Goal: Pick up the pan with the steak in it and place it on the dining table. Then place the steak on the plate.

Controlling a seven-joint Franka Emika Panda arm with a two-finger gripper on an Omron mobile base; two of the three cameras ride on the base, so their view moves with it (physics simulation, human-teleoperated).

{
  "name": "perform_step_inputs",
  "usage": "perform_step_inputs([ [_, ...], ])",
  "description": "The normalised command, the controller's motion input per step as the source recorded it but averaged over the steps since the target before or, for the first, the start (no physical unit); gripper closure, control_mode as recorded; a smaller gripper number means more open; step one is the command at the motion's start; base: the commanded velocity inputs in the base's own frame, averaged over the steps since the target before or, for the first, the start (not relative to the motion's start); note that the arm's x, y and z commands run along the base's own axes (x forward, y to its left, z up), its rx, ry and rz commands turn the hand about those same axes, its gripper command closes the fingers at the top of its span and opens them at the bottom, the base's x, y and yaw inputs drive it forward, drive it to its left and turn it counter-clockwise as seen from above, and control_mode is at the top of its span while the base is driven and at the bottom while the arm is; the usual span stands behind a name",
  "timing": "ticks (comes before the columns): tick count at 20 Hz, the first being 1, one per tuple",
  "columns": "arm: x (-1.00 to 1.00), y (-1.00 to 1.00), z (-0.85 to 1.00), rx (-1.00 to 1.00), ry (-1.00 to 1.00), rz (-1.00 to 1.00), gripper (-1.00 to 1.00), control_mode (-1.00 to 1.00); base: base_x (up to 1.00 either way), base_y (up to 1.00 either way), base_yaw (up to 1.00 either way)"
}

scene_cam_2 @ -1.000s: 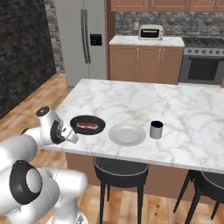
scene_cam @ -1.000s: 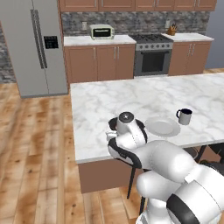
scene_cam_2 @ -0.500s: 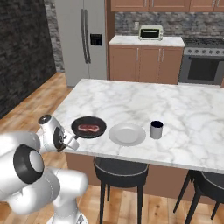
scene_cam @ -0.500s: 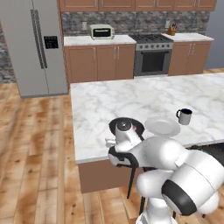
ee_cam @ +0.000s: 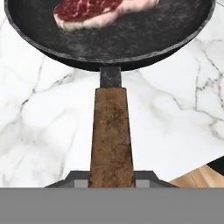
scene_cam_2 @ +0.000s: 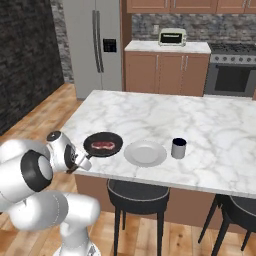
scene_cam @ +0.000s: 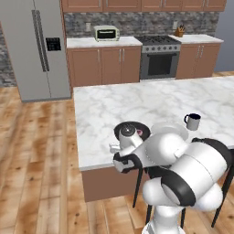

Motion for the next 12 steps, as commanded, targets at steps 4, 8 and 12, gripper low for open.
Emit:
perform_step_inputs([
  [4,-0.04,0.0,0.09,0.02,-0.01,0.0,-1.0,-1.0,0.0,0.0,0.0],
  [8,-0.35,0.0,0.38,0.02,-0.04,-0.02,-1.0,-1.0,0.0,0.0,0.0],
  [12,-0.42,0.0,0.5,0.02,-0.02,-0.04,-1.0,-1.0,0.0,0.0,0.0],
])
